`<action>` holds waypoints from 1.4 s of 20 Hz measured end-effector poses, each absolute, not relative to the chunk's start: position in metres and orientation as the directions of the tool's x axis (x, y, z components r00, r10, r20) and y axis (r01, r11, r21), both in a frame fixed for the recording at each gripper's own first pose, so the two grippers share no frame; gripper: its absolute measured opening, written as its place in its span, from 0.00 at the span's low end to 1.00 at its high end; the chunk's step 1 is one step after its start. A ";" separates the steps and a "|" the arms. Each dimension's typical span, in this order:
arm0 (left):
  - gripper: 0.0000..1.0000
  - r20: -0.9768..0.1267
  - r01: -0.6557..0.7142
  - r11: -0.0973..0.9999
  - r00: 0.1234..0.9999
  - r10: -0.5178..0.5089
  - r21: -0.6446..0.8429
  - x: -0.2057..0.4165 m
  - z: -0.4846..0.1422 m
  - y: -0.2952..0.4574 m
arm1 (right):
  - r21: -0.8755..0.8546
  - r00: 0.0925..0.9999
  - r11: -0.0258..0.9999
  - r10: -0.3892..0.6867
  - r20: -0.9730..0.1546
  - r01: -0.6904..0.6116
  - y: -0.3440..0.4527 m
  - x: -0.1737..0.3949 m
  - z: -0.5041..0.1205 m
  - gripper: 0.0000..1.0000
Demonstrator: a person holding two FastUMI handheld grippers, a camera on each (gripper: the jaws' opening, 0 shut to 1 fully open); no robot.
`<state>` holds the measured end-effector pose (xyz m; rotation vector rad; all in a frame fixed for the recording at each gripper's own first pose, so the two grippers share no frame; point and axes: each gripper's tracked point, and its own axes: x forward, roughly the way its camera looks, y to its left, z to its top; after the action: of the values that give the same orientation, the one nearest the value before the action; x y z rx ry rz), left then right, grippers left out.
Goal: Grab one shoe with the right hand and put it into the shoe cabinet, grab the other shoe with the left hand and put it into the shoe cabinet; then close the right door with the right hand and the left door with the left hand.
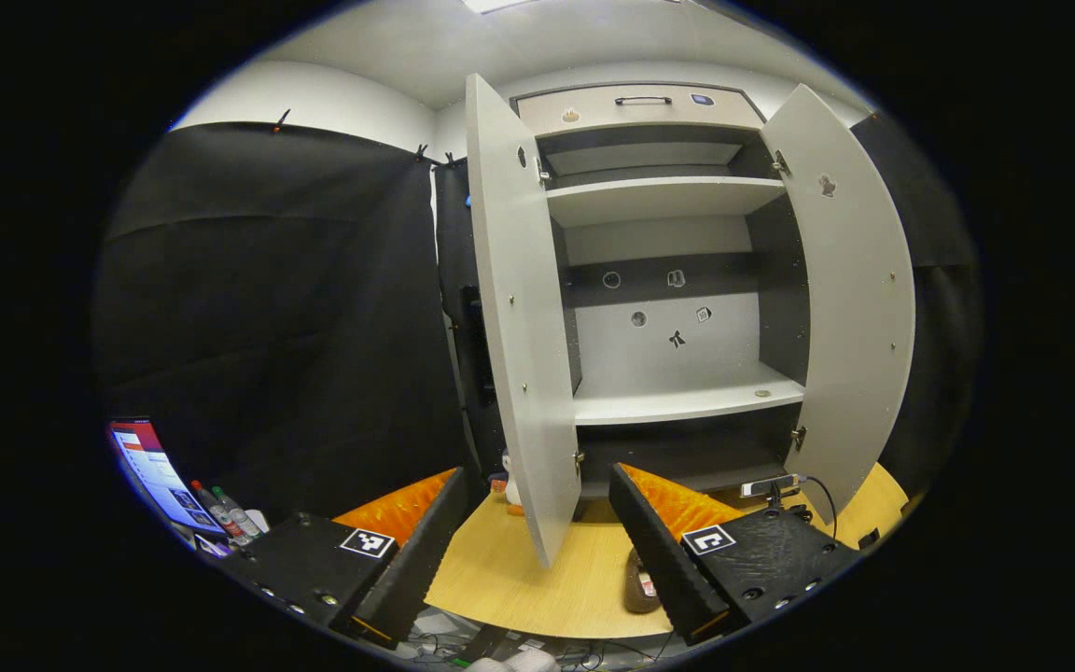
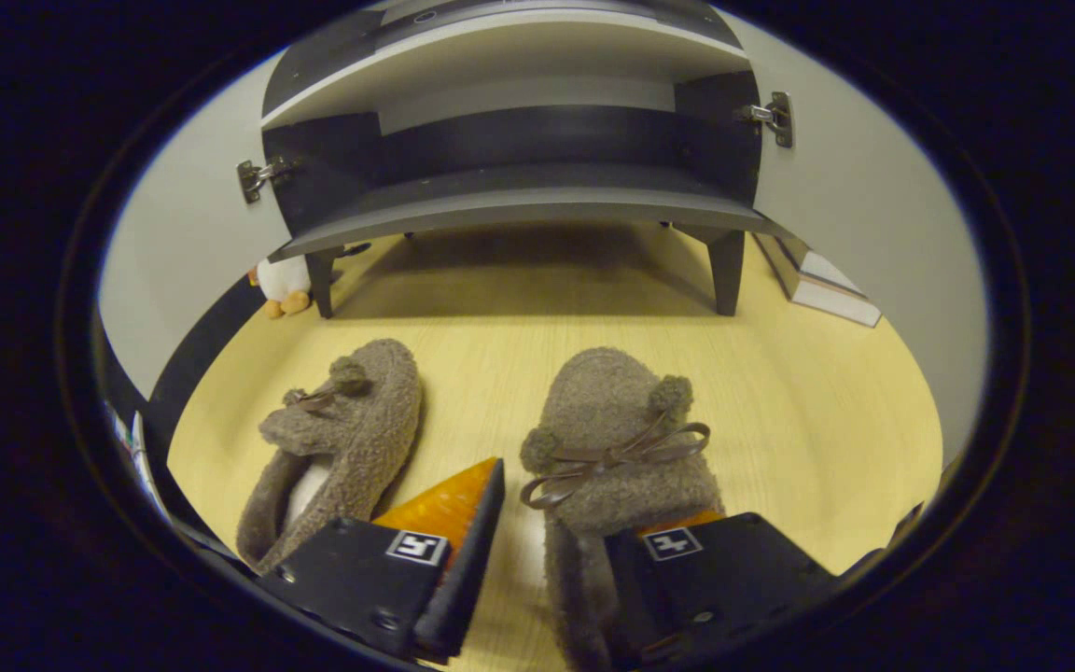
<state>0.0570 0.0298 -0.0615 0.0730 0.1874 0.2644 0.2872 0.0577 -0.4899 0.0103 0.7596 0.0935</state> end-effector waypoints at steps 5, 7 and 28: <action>0.96 -0.161 -0.247 0.965 0.953 0.258 0.084 0.059 -0.061 0.030 | 0.033 0.717 0.994 0.098 -0.690 -0.103 0.057 0.288 -0.478 0.11; 0.96 -0.150 -0.240 0.968 0.957 0.249 0.080 0.059 -0.058 0.032 | 0.049 0.735 0.993 0.110 -0.669 -0.105 0.059 0.288 -0.458 0.10; 0.96 -0.121 -0.251 0.968 0.961 0.249 0.005 0.044 -0.064 0.019 | 0.033 0.927 0.976 0.216 -0.308 -0.216 0.129 0.419 -0.107 0.10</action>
<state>0.0438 0.0190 -0.0641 -0.0107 0.1214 0.2534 0.4191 0.1292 -0.1068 -0.0012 0.3151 0.2212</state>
